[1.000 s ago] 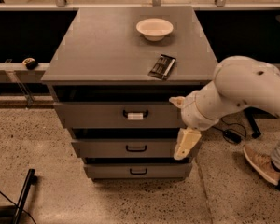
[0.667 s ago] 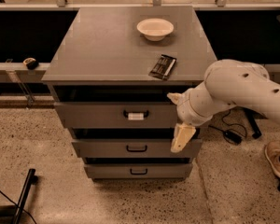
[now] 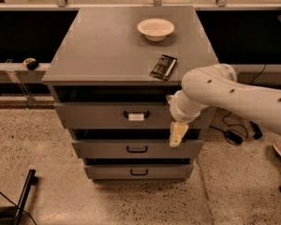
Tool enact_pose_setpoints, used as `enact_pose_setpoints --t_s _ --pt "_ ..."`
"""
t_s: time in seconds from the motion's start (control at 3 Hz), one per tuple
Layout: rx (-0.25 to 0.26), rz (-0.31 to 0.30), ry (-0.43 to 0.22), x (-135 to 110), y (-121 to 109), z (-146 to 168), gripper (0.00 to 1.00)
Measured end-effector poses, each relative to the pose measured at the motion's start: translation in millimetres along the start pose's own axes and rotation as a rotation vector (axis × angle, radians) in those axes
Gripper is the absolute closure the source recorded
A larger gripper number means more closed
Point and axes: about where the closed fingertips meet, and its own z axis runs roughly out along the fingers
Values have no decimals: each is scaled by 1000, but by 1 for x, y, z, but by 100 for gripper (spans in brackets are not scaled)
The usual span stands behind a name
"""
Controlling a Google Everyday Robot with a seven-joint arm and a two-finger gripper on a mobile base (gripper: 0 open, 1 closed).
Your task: Open top drawer
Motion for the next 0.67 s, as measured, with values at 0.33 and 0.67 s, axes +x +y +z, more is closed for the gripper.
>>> enact_pose_setpoints --t_s 0.33,0.67 --pt "-7 2 49 8 -8 14 18" --pt "-28 14 37 13 -10 15 37"
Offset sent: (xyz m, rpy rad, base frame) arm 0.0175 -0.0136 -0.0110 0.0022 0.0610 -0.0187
